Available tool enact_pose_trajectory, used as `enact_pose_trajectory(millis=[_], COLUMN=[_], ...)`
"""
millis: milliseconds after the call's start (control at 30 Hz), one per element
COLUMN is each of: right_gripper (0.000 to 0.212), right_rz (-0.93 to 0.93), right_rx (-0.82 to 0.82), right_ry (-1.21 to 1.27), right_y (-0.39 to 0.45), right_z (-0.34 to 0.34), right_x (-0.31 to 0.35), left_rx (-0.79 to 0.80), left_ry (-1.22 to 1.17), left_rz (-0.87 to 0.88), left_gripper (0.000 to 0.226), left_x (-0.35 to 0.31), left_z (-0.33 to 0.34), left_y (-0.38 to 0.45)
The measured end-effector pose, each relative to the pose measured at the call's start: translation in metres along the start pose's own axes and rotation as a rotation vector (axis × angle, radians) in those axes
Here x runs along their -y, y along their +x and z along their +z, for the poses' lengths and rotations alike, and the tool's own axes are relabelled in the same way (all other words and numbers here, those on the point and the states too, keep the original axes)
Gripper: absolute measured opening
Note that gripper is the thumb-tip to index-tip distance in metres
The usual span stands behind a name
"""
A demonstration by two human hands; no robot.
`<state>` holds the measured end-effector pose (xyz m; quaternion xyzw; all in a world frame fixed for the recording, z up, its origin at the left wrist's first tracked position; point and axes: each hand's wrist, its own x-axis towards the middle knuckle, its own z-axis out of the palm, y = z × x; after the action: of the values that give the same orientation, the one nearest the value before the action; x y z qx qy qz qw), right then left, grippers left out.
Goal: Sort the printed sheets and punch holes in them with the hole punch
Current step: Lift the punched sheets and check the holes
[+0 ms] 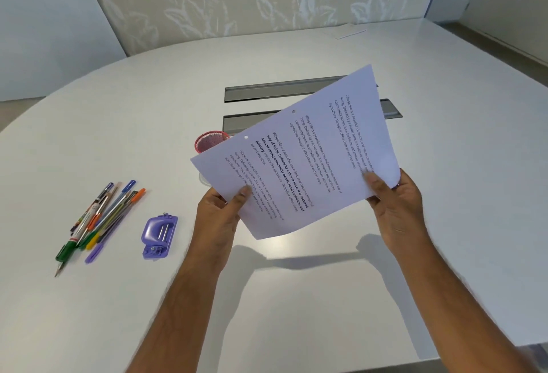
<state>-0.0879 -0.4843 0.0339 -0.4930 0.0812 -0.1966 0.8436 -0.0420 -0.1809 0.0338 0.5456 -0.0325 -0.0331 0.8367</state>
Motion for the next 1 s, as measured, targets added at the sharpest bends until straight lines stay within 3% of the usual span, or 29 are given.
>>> enact_pose_trajectory(millis=[133,300,533,800,1000], right_gripper=[0.046,0.050,0.049,0.045,0.044], right_rz=[0.048,0.068,0.062,0.000,-0.041], right_rx=[-0.019,-0.035,0.025,0.002,-0.059], right_ry=[0.177,0.183,0.101,-0.044,-0.230], right_y=[-0.003,-0.009,-0.025,-0.023,-0.020], right_z=[0.006,0.012,0.019,-0.002,-0.028], right_x=[-0.006,-0.010,-0.029,-0.025,-0.020], left_rx=[0.012,-0.008,0.001,-0.022,-0.121], left_ry=[-0.064,-0.133,-0.255,-0.168,-0.075], left_rz=[-0.040,-0.074,-0.159,-0.166,-0.231], left_gripper=[0.032,0.031,0.040,0.052,0.032], left_x=[0.009,0.021,0.043,0.049,0.051], left_z=[0.006,0.012,0.025,0.019,0.009], left_y=[-0.010,-0.023,-0.042,-0.046,-0.042])
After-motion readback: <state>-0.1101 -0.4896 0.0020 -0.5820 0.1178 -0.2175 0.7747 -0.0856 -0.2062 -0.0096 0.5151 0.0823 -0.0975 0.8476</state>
